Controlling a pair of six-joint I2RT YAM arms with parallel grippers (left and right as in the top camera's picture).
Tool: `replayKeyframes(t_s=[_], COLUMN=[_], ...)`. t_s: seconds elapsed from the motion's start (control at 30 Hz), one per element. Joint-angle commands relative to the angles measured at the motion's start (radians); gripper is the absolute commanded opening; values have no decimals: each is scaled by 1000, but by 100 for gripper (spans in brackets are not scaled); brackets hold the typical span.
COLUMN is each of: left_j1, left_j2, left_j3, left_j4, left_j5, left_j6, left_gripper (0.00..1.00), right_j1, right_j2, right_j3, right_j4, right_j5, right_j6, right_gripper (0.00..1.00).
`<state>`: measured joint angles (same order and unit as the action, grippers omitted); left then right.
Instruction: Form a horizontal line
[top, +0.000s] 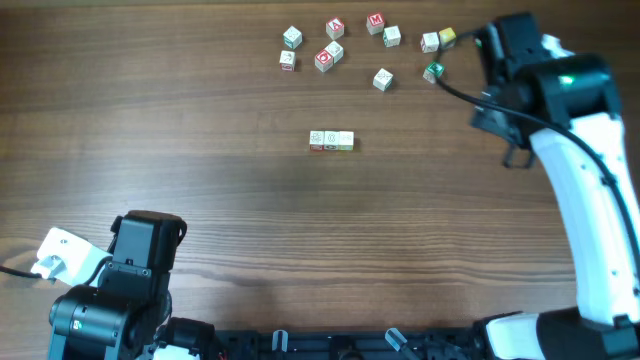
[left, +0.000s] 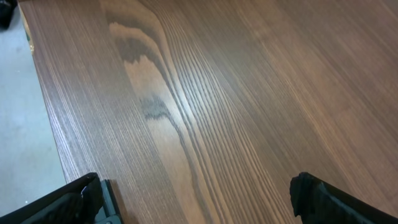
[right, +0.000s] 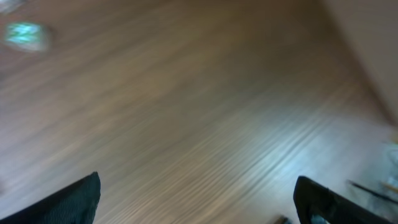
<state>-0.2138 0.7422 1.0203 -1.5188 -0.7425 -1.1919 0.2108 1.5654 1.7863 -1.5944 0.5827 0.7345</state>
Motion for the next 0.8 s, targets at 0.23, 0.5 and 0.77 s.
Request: replayKeyframes(t_s=[0.23,0.5,0.77], left_j1=[8,8,8], left_j2=[-3,-3,-3], left_j3=[-2,-2,-2], left_j4=[-1,-1,-1], left_j5=[-6,-6,-6], left_j6=[-21,-21,-21], left_gripper=[100,100,100], right_j1=[-47,-47,-47], right_j2=[-308,-663,-1067], right_j3=[-36,-129,-461], right_j4=[-14,-14,89], right_j5=[178,201,191], right_j6=[-8,-79,127], right_gripper=[100,100,100])
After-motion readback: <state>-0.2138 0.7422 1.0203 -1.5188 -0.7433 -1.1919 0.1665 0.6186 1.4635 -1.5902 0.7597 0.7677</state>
